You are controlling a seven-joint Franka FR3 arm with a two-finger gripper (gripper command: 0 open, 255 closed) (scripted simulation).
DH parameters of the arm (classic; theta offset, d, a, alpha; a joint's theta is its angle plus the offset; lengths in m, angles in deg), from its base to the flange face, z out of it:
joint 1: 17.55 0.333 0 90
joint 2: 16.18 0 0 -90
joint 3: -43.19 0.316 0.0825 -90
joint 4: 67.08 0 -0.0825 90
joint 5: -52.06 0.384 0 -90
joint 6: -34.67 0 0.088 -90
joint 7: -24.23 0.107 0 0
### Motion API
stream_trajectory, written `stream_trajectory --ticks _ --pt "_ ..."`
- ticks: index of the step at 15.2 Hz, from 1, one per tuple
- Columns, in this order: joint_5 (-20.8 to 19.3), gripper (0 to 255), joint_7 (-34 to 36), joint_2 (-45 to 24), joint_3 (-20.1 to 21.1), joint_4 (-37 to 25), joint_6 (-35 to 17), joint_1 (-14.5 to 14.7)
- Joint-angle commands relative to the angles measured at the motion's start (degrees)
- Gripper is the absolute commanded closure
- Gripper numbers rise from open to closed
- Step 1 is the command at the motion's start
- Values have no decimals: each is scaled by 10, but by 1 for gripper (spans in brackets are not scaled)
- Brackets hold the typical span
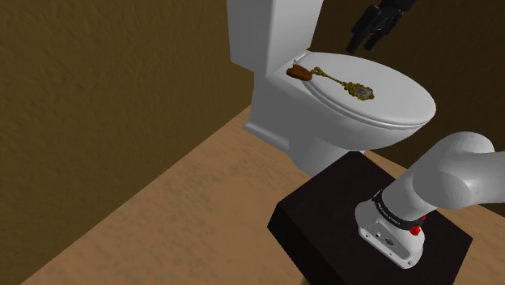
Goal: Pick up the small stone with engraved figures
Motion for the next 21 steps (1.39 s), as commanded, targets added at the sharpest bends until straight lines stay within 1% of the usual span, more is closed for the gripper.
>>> stream_trajectory --ticks 1,5,9,13,18,19,21 --pt "0 0 0 0 0 0 0 0" --pt "-21 0 -77 -78 -31 -12 -41 12" --pt "-37 0 -151 -163 -58 -38 -79 25" --pt "-45 0 -223 -253 -80 -75 -110 36" --pt "-48 0 -309 -371 -99 -137 -139 46" --pt "-47 0 -320 -385 -100 -146 -142 47" --pt "-47 0 -320 -388 -100 -134 -158 46"
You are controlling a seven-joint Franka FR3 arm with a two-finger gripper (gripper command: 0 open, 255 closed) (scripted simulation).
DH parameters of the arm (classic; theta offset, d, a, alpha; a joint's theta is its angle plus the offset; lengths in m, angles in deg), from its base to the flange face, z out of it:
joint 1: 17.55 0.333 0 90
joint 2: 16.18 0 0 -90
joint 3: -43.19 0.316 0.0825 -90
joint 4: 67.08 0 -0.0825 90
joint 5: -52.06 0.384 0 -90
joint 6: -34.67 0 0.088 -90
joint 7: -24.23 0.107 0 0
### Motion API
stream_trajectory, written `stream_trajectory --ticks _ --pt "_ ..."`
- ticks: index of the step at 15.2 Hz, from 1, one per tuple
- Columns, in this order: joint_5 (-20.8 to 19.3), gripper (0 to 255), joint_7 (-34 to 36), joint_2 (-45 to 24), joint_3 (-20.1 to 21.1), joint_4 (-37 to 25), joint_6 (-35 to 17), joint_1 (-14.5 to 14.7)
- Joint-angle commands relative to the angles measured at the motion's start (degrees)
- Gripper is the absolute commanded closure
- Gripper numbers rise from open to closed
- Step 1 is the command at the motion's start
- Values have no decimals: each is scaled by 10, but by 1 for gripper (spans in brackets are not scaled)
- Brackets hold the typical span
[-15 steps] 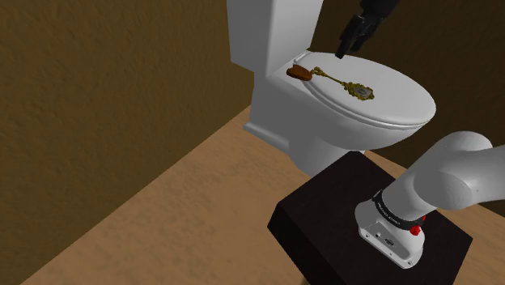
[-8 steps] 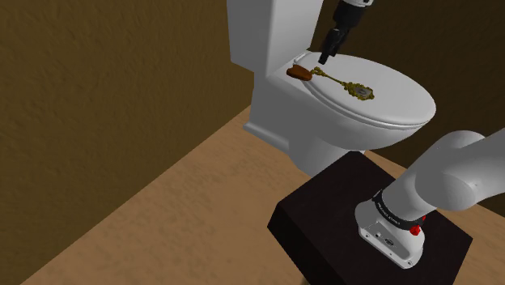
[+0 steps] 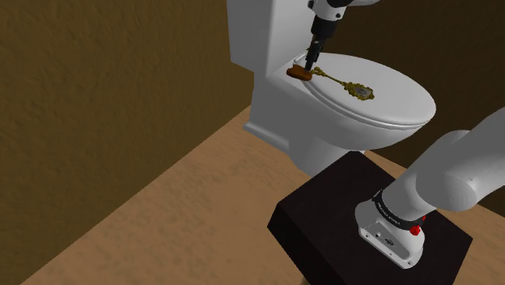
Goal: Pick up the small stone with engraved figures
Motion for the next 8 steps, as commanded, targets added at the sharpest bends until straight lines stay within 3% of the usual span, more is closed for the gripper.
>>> stream_trajectory --ticks 1,7,8 --pt "1 0 -5 -8 -1 9 -16 0" --pt "2 0 -6 -18 -2 35 -51 0" --pt "2 255 -6 -17 -2 36 -52 0"
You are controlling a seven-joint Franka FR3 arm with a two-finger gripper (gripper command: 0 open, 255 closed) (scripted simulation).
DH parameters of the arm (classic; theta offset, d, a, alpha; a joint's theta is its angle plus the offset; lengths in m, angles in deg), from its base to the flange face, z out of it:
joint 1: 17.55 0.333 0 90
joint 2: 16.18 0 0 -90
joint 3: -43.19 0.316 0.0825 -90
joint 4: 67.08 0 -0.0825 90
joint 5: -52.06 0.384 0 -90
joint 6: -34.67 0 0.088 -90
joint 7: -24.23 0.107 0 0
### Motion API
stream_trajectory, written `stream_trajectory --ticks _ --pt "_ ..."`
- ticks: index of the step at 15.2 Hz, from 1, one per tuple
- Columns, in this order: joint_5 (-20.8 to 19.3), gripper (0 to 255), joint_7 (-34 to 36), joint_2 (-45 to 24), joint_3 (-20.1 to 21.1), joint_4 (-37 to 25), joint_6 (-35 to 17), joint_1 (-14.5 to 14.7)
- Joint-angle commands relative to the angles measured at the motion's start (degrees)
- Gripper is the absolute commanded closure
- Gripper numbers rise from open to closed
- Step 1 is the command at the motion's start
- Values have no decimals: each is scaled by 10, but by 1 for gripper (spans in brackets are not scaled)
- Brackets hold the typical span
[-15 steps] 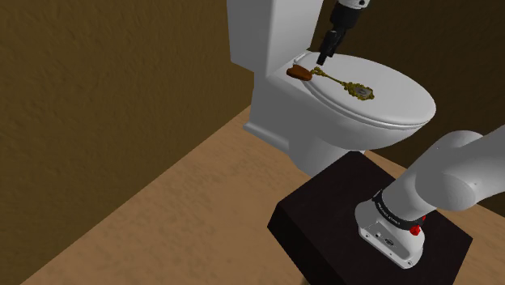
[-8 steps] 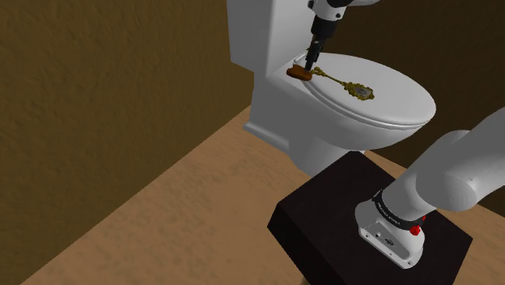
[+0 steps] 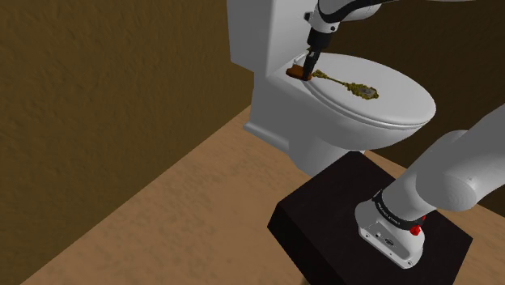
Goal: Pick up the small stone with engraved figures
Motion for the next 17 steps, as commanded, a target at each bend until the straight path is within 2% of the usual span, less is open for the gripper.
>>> stream_trajectory --ticks 1,9,17 --pt "0 255 0 0 0 1 -2 0" --pt "0 255 0 -1 0 0 -1 0" --pt "-2 255 2 14 2 -47 60 0"
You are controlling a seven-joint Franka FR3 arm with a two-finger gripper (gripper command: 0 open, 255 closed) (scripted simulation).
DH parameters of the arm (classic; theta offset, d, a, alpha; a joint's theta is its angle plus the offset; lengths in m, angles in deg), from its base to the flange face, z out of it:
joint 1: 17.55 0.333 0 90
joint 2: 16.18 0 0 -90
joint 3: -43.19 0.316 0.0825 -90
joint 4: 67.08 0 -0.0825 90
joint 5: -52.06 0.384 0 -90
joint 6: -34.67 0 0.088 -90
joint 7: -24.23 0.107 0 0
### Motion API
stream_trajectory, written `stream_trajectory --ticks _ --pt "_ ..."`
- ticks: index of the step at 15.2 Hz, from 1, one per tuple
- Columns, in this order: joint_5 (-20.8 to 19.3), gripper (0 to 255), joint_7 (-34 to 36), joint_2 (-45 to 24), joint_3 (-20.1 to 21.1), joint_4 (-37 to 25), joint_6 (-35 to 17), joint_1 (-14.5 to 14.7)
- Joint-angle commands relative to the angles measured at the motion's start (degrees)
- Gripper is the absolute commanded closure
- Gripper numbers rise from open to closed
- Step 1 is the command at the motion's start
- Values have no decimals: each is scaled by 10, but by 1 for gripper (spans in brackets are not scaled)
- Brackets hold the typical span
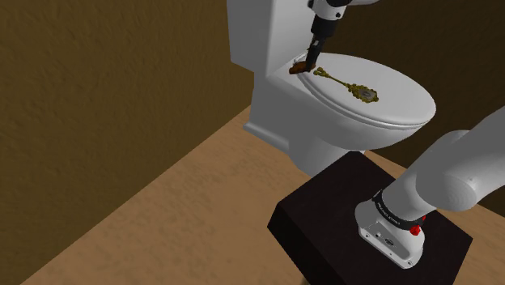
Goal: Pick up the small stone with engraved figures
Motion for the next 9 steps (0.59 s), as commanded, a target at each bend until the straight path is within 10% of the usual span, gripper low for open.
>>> stream_trajectory --ticks 1,9 --pt "0 255 1 1 1 -14 15 1" --pt "0 255 2 6 2 -56 62 1"
